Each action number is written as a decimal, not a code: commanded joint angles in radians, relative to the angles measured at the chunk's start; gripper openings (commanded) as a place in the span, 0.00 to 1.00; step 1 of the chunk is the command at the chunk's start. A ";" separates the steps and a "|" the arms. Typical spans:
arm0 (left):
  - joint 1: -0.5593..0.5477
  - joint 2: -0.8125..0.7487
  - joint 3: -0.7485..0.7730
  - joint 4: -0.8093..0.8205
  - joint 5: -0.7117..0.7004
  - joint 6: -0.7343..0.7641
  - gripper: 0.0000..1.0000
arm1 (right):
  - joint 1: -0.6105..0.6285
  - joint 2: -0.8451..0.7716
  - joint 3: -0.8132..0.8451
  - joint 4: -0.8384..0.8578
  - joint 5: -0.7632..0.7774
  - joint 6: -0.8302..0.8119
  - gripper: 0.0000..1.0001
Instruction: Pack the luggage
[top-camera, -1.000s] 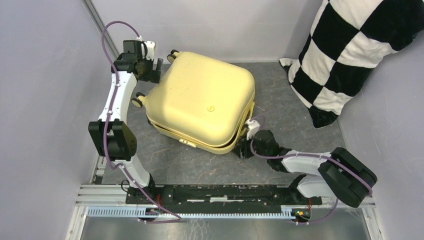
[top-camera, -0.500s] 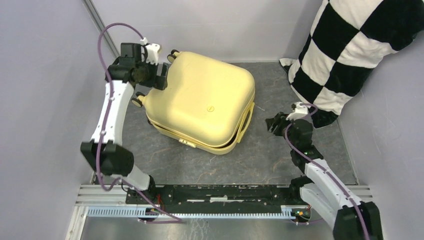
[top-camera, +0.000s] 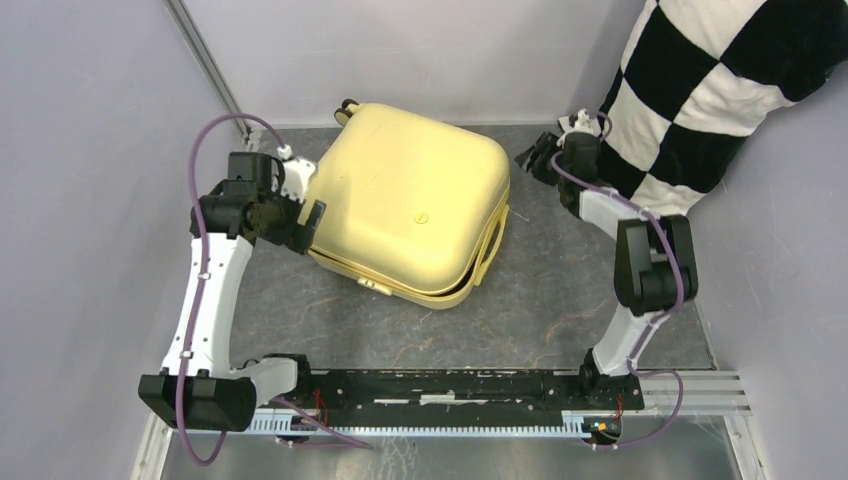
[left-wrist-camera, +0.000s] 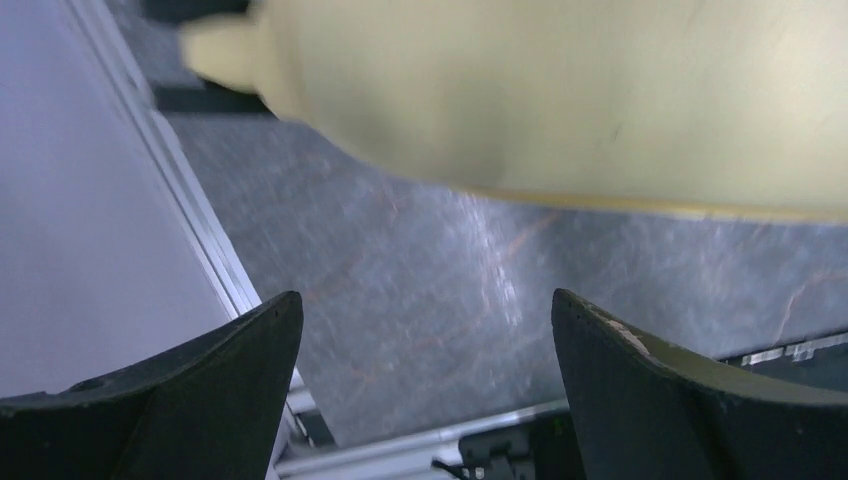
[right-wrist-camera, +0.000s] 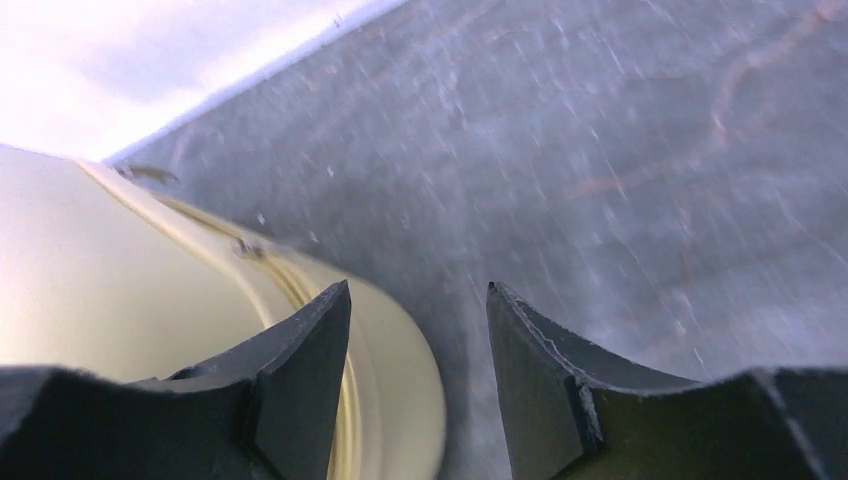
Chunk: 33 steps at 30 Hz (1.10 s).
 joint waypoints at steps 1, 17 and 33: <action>0.007 -0.092 -0.150 -0.075 -0.095 0.116 1.00 | -0.002 0.146 0.244 -0.017 -0.064 0.079 0.59; 0.003 -0.055 -0.613 0.564 -0.236 -0.027 1.00 | 0.066 0.595 0.631 0.151 -0.333 0.277 0.54; 0.001 0.297 -0.441 0.788 -0.282 -0.189 1.00 | 0.295 0.019 -0.497 0.925 -0.253 0.229 0.42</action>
